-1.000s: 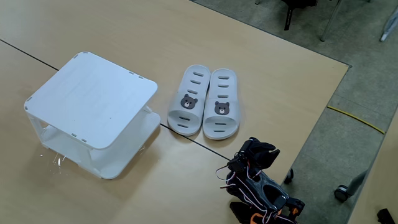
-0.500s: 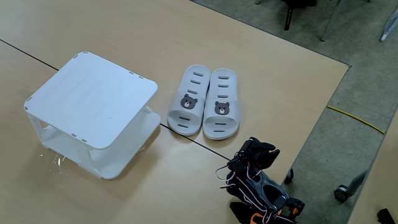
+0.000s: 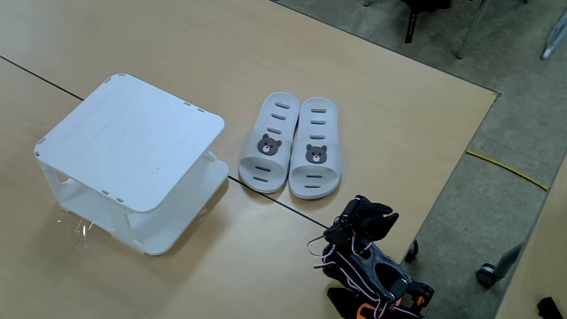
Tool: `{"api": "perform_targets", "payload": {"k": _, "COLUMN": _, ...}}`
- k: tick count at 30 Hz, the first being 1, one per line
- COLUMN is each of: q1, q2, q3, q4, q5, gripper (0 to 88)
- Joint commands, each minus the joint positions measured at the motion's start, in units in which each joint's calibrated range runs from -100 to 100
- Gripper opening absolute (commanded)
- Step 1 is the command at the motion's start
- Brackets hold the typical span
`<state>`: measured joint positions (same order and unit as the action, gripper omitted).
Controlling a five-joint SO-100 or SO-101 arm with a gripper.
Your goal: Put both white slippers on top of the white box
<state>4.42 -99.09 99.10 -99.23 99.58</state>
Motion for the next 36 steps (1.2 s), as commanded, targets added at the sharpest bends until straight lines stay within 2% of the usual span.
{"api": "perform_targets", "payload": {"k": 1, "q1": 0.4, "q2": 0.5, "q3": 0.5, "q4": 0.4, "q5": 0.4, "gripper": 1.1}}
{"api": "perform_targets", "payload": {"k": 4, "q1": 0.4, "q2": 1.7, "q3": 0.5, "q4": 1.8, "q5": 0.4, "gripper": 0.8}}
{"api": "perform_targets", "payload": {"k": 7, "q1": -0.1, "q2": 10.9, "q3": 0.9, "q4": 3.6, "q5": 0.4, "gripper": 0.8}}
{"api": "perform_targets", "payload": {"k": 23, "q1": -0.1, "q2": 88.9, "q3": -0.3, "q4": 3.7, "q5": 0.4, "gripper": 0.8}}
{"api": "perform_targets", "payload": {"k": 36, "q1": -5.1, "q2": 116.5, "q3": -3.1, "q4": 3.5, "q5": 0.4, "gripper": 1.3}}
